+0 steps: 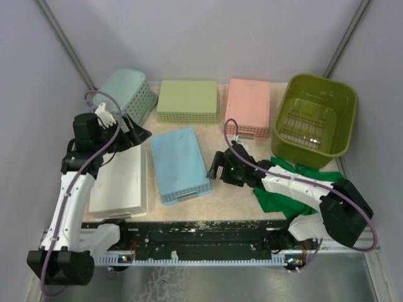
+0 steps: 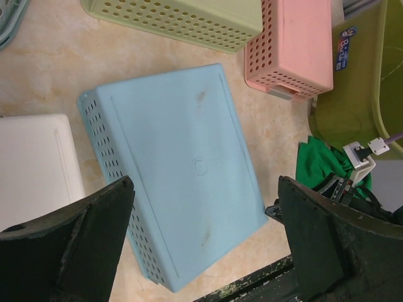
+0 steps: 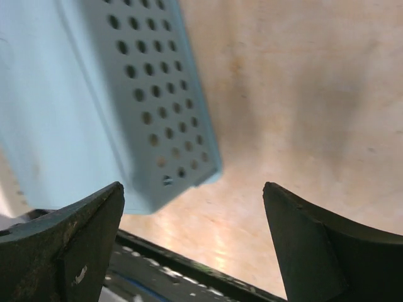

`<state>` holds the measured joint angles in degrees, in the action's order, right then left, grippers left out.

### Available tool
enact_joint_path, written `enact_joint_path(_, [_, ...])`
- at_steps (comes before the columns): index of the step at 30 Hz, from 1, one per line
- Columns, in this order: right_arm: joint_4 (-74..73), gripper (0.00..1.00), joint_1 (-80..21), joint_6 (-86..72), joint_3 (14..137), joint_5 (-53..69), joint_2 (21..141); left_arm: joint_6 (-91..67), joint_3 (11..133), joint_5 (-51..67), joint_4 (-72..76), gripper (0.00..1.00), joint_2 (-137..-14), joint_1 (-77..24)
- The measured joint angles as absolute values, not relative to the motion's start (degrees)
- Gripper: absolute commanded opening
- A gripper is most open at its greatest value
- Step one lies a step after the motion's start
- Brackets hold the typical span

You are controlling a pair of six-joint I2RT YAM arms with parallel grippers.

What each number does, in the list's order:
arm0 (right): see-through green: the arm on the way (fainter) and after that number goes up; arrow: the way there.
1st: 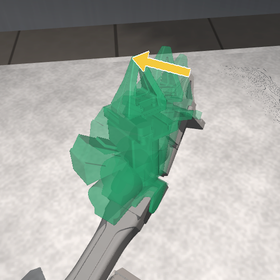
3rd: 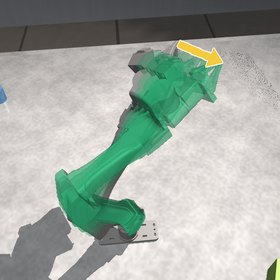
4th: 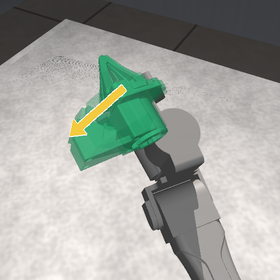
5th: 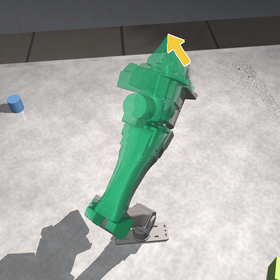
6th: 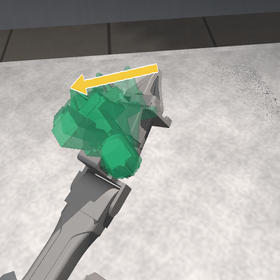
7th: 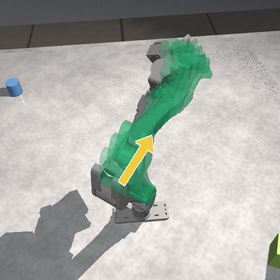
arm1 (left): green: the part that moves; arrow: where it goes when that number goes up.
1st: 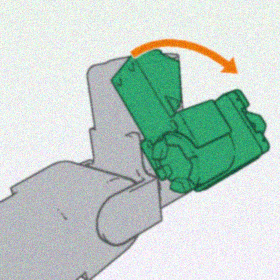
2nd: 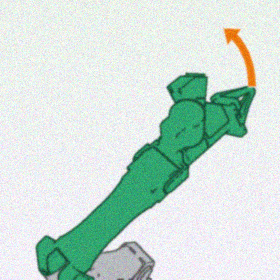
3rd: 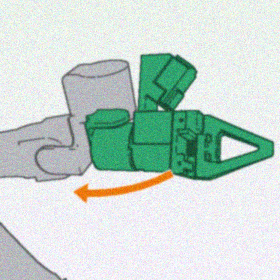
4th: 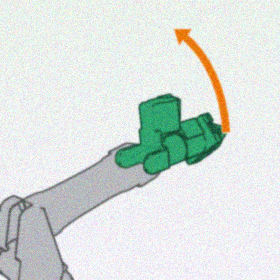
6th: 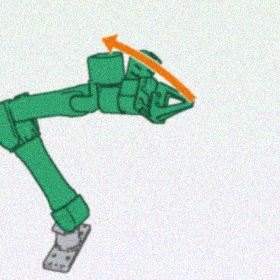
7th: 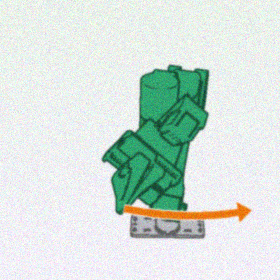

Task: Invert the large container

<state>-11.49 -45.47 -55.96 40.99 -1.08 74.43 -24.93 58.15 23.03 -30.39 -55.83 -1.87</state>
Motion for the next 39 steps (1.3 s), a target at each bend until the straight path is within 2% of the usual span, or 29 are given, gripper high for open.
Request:
enact_joint_path(5, [-22.2, 0.92, -45.5, -49.3, 44.2, -7.0, 73.7, -24.3, 58.0, 22.5, -30.4, 1.00, -56.0, -4.0])
enact_joint_path(9, [-28.1, 0.92, -43.5, -44.9, 45.3, -11.7, 70.1, -24.4, 58.2, 17.3, -30.6, 1.00, -57.9, -13.5])
enact_joint_path(21, [-37.4, 0.92, -16.8, -42.8, 33.3, -12.2, 60.9, -29.3, 58.2, 11.6, -26.8, 1.00, -67.7, -34.4])
enact_joint_path(25, [-38.9, 0.90, -15.2, -45.2, 33.3, -14.1, 60.8, -30.7, 59.2, 10.9, -24.4, 1.00, -72.7, -39.7])
enact_joint_path(32, [-47.1, 0.88, -15.2, -51.2, 36.7, -24.5, 59.3, -32.4, 65.4, 9.8, -19.3, 1.00, -83.6, -47.0])
enact_joint_path(35, [-43.9, 0.87, -15.2, -48.9, 37.0, -20.6, 54.1, -32.9, 67.4, 9.8, -16.5, 1.00, -87.5, -48.3])
enact_joint_path(39, [-30.4, 0.88, -15.4, -47.1, 31.4, -8.2, 46.7, -33.5, 68.7, 9.6, -13.8, 1.00, -91.3, -48.5])
